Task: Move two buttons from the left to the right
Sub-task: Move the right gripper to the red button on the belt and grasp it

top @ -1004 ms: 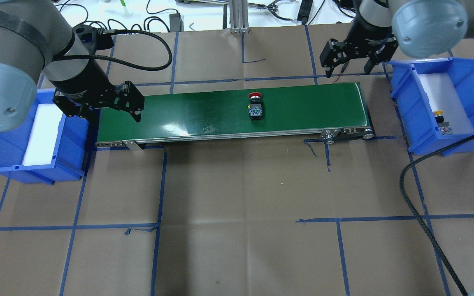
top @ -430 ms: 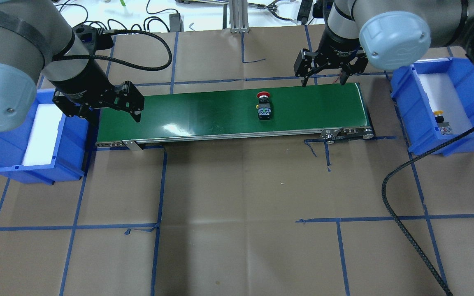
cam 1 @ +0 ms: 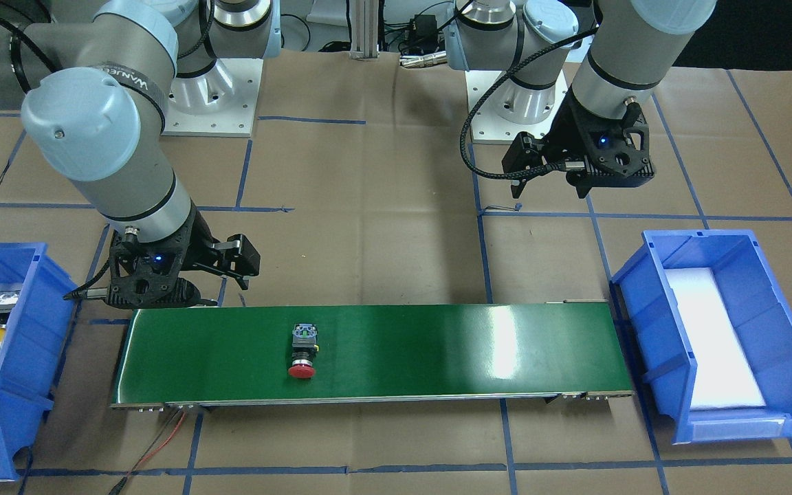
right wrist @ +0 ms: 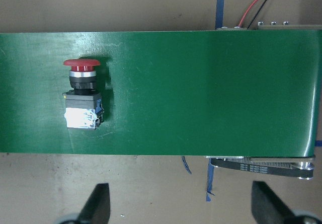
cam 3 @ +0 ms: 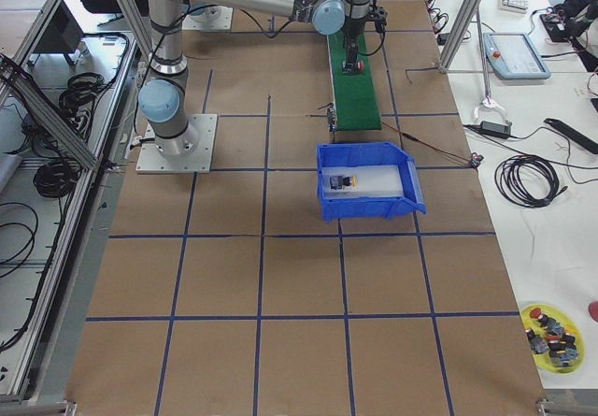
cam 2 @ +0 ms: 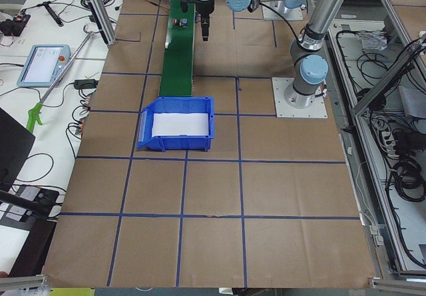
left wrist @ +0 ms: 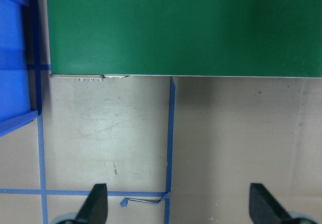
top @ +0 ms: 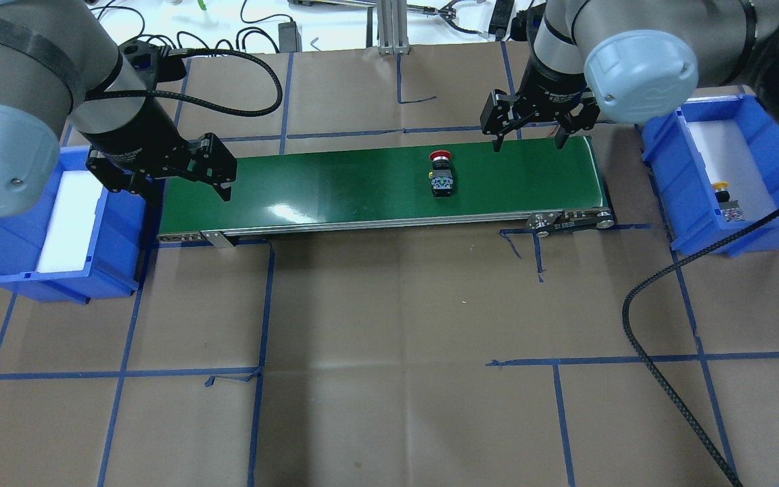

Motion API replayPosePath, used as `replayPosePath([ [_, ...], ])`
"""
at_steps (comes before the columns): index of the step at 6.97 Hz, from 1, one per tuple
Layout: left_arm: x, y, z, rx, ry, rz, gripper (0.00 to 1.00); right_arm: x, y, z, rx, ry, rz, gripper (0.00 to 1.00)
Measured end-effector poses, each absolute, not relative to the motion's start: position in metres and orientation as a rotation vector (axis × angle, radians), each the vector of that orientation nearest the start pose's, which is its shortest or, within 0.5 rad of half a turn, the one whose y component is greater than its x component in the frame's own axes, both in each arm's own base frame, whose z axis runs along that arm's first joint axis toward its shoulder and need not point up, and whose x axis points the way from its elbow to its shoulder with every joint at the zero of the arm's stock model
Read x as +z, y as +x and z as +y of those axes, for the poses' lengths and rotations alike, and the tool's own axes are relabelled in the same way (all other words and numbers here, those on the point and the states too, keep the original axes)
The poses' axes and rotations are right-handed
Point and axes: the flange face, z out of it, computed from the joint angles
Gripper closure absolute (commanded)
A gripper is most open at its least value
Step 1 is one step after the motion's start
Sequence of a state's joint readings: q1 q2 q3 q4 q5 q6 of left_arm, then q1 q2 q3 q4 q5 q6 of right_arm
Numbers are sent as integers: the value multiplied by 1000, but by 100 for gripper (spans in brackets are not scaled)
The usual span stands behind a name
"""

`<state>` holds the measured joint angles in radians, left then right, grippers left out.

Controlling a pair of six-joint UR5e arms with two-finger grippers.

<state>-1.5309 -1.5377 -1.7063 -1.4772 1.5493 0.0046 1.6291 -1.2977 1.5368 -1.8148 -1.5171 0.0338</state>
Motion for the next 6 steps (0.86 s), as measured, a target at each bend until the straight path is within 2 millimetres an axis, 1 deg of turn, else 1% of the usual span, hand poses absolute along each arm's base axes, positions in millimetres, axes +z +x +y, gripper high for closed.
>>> replayPosePath([
  [3, 447, -116, -479, 11, -56, 3162, 0, 369, 174, -593, -10, -27, 3084, 1],
  [6, 448, -116, -479, 9, -56, 3163, 0, 344, 176, -608, -25, 3, 3079, 1],
])
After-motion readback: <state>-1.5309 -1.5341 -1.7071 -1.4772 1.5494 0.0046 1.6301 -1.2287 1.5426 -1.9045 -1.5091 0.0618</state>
